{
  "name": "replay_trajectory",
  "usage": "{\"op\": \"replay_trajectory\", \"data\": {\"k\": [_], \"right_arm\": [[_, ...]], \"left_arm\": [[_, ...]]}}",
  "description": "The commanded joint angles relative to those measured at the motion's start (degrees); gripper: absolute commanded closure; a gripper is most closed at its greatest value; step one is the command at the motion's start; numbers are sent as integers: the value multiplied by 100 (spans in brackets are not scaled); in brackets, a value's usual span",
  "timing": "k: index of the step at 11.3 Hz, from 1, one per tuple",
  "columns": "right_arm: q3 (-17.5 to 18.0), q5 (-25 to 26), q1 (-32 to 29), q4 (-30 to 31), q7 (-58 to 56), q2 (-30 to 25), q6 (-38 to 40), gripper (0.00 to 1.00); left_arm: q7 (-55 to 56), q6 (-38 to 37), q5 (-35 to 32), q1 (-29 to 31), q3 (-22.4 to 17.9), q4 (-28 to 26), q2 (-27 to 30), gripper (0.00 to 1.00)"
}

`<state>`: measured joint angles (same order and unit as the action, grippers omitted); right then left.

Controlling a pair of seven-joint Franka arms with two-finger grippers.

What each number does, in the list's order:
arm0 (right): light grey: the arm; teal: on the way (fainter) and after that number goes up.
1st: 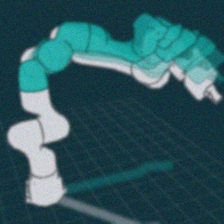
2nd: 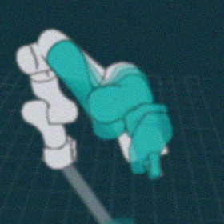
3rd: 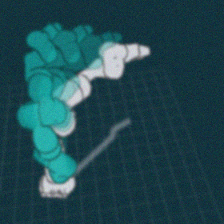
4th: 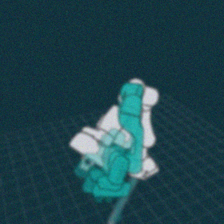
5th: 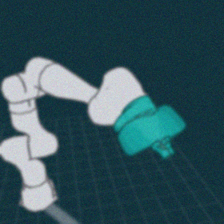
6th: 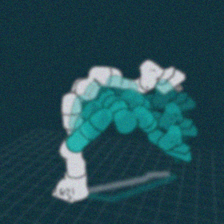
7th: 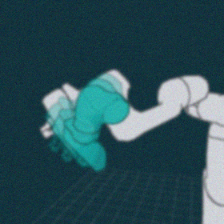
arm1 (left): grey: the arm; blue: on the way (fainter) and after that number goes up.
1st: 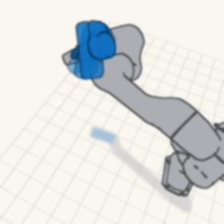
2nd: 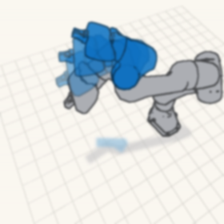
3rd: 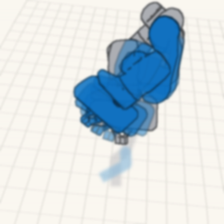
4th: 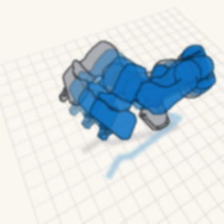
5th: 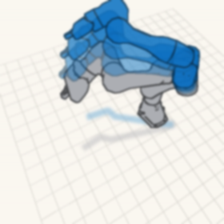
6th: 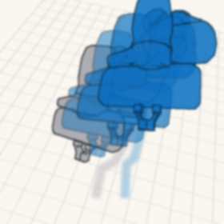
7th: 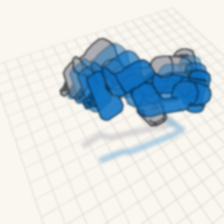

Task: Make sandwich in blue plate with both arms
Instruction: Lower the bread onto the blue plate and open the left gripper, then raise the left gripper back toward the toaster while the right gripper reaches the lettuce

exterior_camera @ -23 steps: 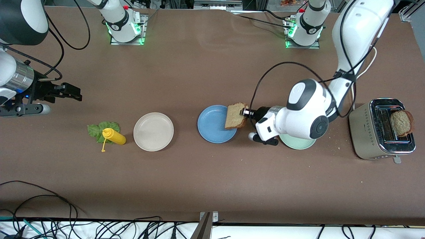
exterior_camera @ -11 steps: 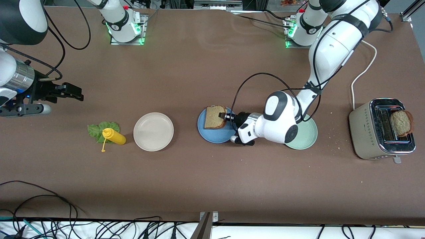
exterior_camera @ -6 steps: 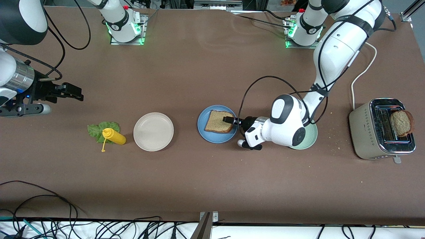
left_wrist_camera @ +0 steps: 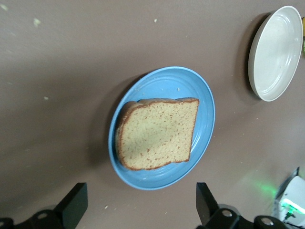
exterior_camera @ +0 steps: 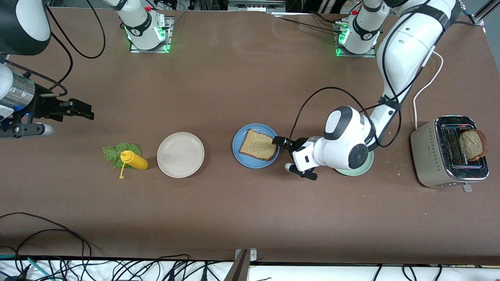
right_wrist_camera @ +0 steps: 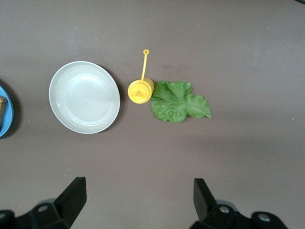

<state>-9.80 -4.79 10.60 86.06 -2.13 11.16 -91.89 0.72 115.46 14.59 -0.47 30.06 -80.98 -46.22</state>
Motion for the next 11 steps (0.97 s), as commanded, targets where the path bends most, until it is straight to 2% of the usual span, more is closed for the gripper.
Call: {"op": "replay_trajectory", "data": {"k": [1, 4, 6, 9, 11], "right_arm": [[13, -5, -154, -124, -42, 141, -109, 0], [22, 320, -146, -124, -42, 220, -320, 0], [22, 320, -146, -124, -138, 220, -330, 0], [5, 285, -224, -124, -481, 247, -339, 0], [5, 311, -242, -116, -473, 316, -443, 0]], "left_arm": [[104, -541, -857, 187, -62, -93, 831, 0], [210, -1199, -1763, 441, -80, -58, 1604, 0], [210, -1831, -2239, 600, -80, -41, 2114, 0], [227, -2369, -2662, 679, -97, 126, 2599, 0], [227, -2432, -2628, 950, -89, 301, 2775, 0]]}}
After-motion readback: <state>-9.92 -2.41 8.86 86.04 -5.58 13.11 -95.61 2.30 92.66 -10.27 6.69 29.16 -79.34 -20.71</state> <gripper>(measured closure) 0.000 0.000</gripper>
